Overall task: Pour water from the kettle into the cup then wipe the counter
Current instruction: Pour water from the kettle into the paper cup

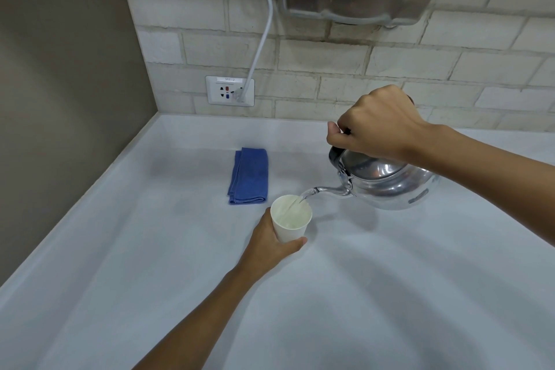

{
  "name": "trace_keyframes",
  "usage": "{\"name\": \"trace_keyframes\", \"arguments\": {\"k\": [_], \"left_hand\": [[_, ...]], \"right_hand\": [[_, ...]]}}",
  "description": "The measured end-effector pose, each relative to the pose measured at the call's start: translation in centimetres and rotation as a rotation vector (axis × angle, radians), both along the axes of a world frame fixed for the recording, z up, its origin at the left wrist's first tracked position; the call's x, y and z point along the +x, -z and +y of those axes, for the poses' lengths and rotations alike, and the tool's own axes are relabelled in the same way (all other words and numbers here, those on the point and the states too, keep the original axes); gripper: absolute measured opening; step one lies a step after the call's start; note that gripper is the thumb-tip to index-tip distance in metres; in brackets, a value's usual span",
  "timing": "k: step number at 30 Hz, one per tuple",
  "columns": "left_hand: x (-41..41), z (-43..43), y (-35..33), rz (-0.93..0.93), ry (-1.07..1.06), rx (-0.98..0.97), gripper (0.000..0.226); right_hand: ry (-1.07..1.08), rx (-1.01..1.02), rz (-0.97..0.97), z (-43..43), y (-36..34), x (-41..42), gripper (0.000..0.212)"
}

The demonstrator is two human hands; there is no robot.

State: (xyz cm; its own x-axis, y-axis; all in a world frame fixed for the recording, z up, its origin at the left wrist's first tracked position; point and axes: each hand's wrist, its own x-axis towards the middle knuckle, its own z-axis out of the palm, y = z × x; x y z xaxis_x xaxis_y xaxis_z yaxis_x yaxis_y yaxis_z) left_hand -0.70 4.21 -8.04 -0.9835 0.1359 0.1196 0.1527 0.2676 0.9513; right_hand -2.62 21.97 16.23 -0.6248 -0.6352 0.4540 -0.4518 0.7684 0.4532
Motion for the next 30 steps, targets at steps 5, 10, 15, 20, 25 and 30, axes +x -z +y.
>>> {"name": "trace_keyframes", "arguments": {"k": [5, 10, 15, 20, 25, 30], "left_hand": [[0.04, 0.01, -0.09, -0.004, 0.002, 0.002, 0.077], [0.11, 0.00, -0.16, -0.005, 0.001, -0.001, 0.077], [0.10, -0.02, -0.15, 0.000, -0.001, -0.012, 0.079], [0.11, -0.01, -0.21, 0.001, -0.004, -0.013, 0.079], [0.16, 0.01, -0.31, -0.006, 0.001, -0.004, 0.077], [0.21, 0.04, -0.34, 0.000, -0.001, -0.008, 0.078]], "right_hand": [[0.003, -0.008, 0.016, -0.06, -0.14, 0.11, 0.047], [-0.002, 0.000, 0.021, 0.02, -0.26, 0.13, 0.047], [0.001, 0.003, 0.006, 0.13, -0.21, 0.17, 0.049], [0.007, 0.003, 0.001, 0.23, -0.08, 0.04, 0.049], [0.011, 0.010, 0.003, 0.19, -0.11, -0.04, 0.050], [0.011, 0.012, 0.000, 0.23, -0.07, -0.04, 0.050]]}}
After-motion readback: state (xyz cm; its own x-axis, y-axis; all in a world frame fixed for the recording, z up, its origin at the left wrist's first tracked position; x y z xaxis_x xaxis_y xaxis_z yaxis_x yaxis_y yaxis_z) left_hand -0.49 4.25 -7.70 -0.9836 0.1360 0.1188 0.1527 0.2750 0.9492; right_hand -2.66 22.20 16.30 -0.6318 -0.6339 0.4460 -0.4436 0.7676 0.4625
